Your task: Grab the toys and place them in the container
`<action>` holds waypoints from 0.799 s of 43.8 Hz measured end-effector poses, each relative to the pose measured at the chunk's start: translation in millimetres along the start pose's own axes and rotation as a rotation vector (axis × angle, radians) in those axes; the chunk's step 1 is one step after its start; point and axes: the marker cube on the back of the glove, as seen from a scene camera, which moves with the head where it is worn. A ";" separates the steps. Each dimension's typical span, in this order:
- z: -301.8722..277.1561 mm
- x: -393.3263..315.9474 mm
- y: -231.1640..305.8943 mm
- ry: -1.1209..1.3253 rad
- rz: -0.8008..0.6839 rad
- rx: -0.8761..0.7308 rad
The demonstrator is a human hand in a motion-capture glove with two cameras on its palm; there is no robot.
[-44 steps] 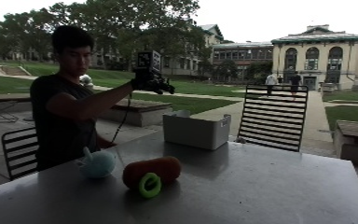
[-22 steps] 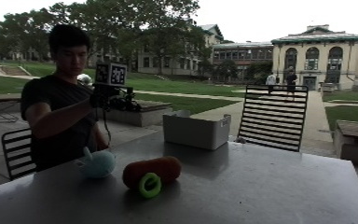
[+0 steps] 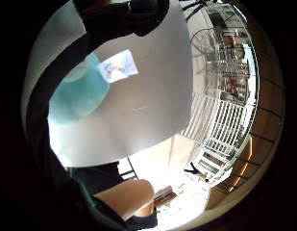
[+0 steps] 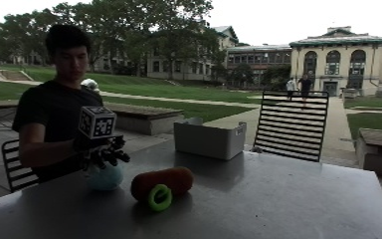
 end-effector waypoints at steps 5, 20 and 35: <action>27.5 6.7 -2.3 0.020 -0.001 -0.063; 54.5 9.0 -4.5 0.021 0.022 -0.019; 54.8 9.8 -6.5 -0.036 0.133 0.153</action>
